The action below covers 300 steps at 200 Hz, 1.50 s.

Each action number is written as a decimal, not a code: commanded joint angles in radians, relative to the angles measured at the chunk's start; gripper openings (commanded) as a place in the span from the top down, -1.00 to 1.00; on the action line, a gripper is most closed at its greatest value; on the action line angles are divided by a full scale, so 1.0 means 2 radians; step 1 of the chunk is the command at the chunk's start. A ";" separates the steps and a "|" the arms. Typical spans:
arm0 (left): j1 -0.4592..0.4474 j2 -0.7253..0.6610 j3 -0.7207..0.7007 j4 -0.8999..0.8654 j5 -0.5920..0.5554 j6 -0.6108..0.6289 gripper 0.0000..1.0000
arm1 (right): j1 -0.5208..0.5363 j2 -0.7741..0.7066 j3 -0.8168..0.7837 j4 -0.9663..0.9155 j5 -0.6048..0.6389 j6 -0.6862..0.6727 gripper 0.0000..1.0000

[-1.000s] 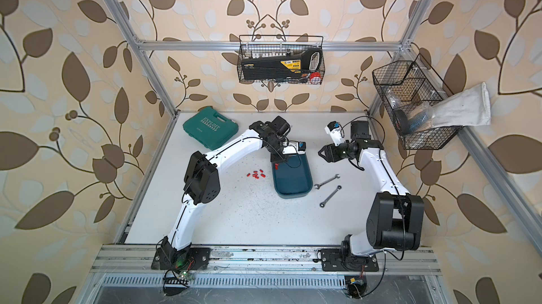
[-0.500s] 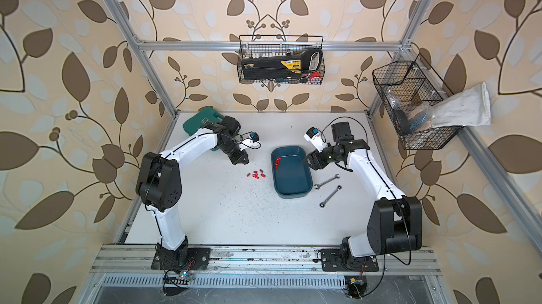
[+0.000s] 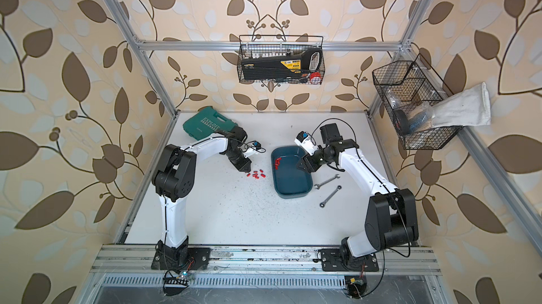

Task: Take the screw protection sleeves out of the storage box
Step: Place the screw protection sleeve at the center of the board, then pick up the screw protection sleeve from the storage box.

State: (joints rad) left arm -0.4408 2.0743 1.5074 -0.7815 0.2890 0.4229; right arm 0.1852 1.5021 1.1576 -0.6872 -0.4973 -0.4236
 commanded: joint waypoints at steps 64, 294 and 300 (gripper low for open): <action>-0.003 -0.050 0.012 -0.005 0.006 -0.011 0.23 | 0.017 0.012 0.015 -0.003 0.029 -0.015 -0.27; 0.072 -0.246 -0.107 0.049 0.122 0.039 -0.60 | 0.119 0.285 0.147 0.149 0.178 -0.335 0.23; 0.073 -0.246 -0.106 0.048 0.122 0.039 -0.60 | 0.120 0.287 0.148 0.150 0.181 -0.339 0.25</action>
State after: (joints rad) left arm -0.3065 1.6238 1.2892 -0.6838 0.5007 0.4904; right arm 0.4133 2.0361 1.4166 -0.3973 -0.1810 -1.0519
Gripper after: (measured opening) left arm 0.800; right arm 0.388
